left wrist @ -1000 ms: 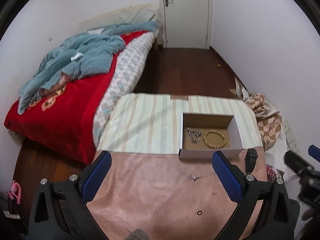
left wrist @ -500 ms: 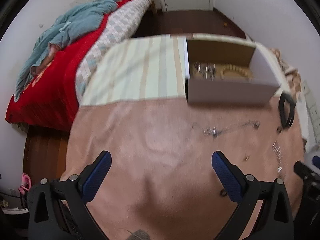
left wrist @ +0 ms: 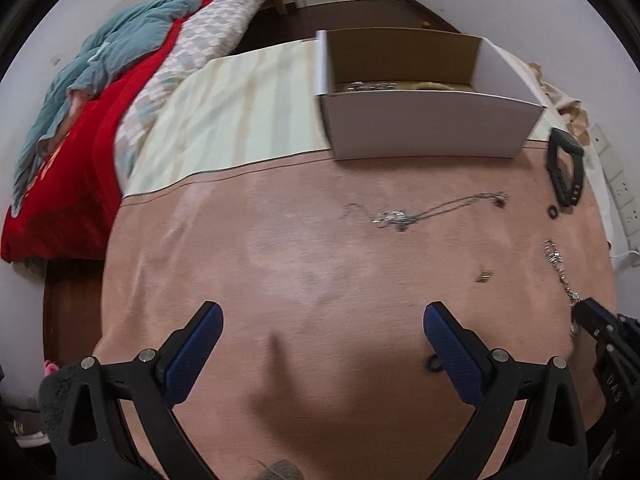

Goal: Organize jewelry
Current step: 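Grasp the silver pendant necklace with the left gripper while the right gripper grasps the blue-stone chain bracelet, then carry both chains into the white box and open both grippers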

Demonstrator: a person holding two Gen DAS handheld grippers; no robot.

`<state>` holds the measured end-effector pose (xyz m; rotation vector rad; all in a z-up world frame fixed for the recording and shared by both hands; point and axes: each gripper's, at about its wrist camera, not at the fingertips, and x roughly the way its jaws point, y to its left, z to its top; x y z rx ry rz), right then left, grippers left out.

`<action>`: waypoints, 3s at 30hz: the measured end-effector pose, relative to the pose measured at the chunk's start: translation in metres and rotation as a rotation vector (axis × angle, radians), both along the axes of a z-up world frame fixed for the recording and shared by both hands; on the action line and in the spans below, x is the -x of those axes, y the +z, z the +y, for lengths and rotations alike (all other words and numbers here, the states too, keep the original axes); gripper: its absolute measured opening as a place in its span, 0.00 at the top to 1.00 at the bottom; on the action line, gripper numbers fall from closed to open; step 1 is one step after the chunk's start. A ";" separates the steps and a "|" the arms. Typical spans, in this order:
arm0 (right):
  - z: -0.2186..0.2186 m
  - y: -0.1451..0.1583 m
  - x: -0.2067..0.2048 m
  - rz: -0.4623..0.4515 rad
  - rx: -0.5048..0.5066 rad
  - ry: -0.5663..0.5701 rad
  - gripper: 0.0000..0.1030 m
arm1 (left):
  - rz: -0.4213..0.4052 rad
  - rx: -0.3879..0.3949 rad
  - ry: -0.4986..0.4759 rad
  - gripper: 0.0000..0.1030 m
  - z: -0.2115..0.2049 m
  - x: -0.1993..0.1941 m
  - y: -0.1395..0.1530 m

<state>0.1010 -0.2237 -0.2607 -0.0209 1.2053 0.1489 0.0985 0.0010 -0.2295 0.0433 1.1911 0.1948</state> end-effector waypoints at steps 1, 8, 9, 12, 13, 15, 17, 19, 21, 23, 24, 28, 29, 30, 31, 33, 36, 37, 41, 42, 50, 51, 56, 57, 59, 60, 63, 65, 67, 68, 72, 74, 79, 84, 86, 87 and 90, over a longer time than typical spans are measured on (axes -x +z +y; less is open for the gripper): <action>-0.005 0.003 0.000 -0.009 -0.018 -0.015 0.95 | -0.002 0.002 -0.008 0.01 -0.003 -0.001 0.001; -0.027 0.027 -0.011 -0.037 -0.129 -0.075 0.95 | 0.007 0.092 -0.015 0.01 -0.011 -0.022 0.000; -0.027 0.027 -0.014 -0.034 -0.138 -0.081 0.95 | 0.004 0.099 -0.021 0.01 -0.014 -0.028 0.001; -0.032 0.024 -0.023 -0.032 -0.152 -0.110 0.95 | 0.001 0.107 -0.077 0.01 -0.032 -0.050 0.004; -0.034 0.022 -0.026 -0.030 -0.158 -0.121 0.95 | 0.004 0.116 -0.103 0.01 -0.041 -0.057 0.004; -0.038 0.019 -0.030 -0.031 -0.167 -0.142 0.95 | 0.009 0.134 -0.143 0.01 -0.054 -0.067 0.003; -0.043 0.017 -0.034 -0.030 -0.173 -0.159 0.95 | 0.018 0.139 -0.184 0.04 -0.070 -0.075 -0.002; -0.048 0.015 -0.036 -0.029 -0.176 -0.174 0.95 | 0.041 0.135 -0.217 0.19 -0.084 -0.082 -0.011; -0.052 0.014 -0.038 -0.029 -0.178 -0.186 0.95 | 0.066 0.133 -0.239 0.38 -0.090 -0.088 -0.020; -0.056 0.014 -0.039 -0.029 -0.179 -0.196 0.95 | 0.081 0.133 -0.255 0.51 -0.096 -0.091 -0.026; -0.058 0.013 -0.039 -0.029 -0.179 -0.202 0.95 | 0.060 0.132 -0.260 0.56 -0.098 -0.090 -0.024; -0.064 0.011 -0.041 -0.024 -0.182 -0.214 0.95 | 0.049 0.134 -0.288 0.93 -0.104 -0.092 -0.021; -0.064 0.010 -0.042 -0.022 -0.183 -0.216 0.95 | 0.049 0.132 -0.291 0.93 -0.105 -0.092 -0.021; -0.064 0.010 -0.042 -0.022 -0.183 -0.215 0.95 | 0.047 0.138 -0.291 0.93 -0.104 -0.092 -0.021; -0.063 0.011 -0.042 -0.023 -0.184 -0.215 0.95 | 0.045 0.144 -0.286 0.93 -0.102 -0.091 -0.021; -0.062 0.013 -0.042 -0.028 -0.187 -0.211 0.95 | 0.038 0.151 -0.278 0.93 -0.096 -0.090 -0.019; -0.060 0.019 -0.042 -0.037 -0.196 -0.202 0.95 | 0.025 0.172 -0.262 0.93 -0.087 -0.085 -0.012; -0.058 0.023 -0.042 -0.041 -0.201 -0.195 0.95 | 0.017 0.183 -0.255 0.93 -0.082 -0.082 -0.007; -0.049 0.040 -0.042 -0.054 -0.230 -0.162 0.95 | -0.014 0.236 -0.236 0.93 -0.065 -0.071 0.017; -0.046 0.045 -0.042 -0.057 -0.238 -0.152 0.95 | -0.021 0.247 -0.234 0.93 -0.061 -0.069 0.022; -0.019 0.105 -0.055 -0.106 -0.324 -0.044 0.95 | -0.100 0.358 -0.202 0.93 -0.022 -0.066 0.086; -0.015 0.113 -0.058 -0.113 -0.332 -0.029 0.95 | -0.114 0.365 -0.202 0.93 -0.018 -0.068 0.095; 0.011 0.159 -0.087 -0.177 -0.340 0.055 0.95 | -0.197 0.385 -0.218 0.93 -0.007 -0.086 0.144; 0.016 0.166 -0.093 -0.191 -0.337 0.068 0.95 | -0.213 0.382 -0.218 0.93 -0.004 -0.092 0.152; 0.030 0.183 -0.111 -0.219 -0.329 0.101 0.95 | -0.237 0.376 -0.213 0.93 0.002 -0.103 0.163; 0.036 0.188 -0.119 -0.224 -0.326 0.112 0.95 | -0.247 0.376 -0.206 0.93 0.006 -0.111 0.168; 0.053 0.194 -0.149 -0.208 -0.327 0.138 0.95 | -0.255 0.375 -0.188 0.93 0.016 -0.131 0.172; 0.062 0.190 -0.167 -0.184 -0.326 0.148 0.95 | -0.242 0.370 -0.176 0.93 0.023 -0.144 0.166; 0.072 0.178 -0.187 -0.142 -0.317 0.159 0.95 | -0.212 0.355 -0.166 0.93 0.028 -0.158 0.152; 0.076 0.171 -0.195 -0.120 -0.314 0.163 0.95 | -0.198 0.352 -0.166 0.93 0.029 -0.161 0.146; 0.089 0.138 -0.224 -0.054 -0.253 0.175 0.95 | -0.113 0.341 -0.146 0.93 0.037 -0.176 0.108; 0.092 0.123 -0.235 -0.029 -0.222 0.178 0.95 | -0.075 0.342 -0.139 0.93 0.038 -0.178 0.092; 0.093 0.098 -0.255 0.004 -0.155 0.176 0.95 | -0.004 0.374 -0.111 0.93 0.046 -0.180 0.062; 0.101 0.086 -0.266 0.049 -0.127 0.202 0.94 | 0.028 0.363 -0.051 0.90 0.051 -0.178 0.056; 0.104 0.078 -0.268 0.097 -0.097 0.209 0.93 | 0.031 0.340 -0.034 0.76 0.054 -0.178 0.057; 0.105 0.076 -0.266 0.117 -0.087 0.211 0.90 | 0.024 0.323 -0.030 0.57 0.054 -0.177 0.059; 0.101 0.073 -0.260 0.142 -0.095 0.200 0.53 | -0.028 0.263 -0.016 0.24 0.056 -0.172 0.070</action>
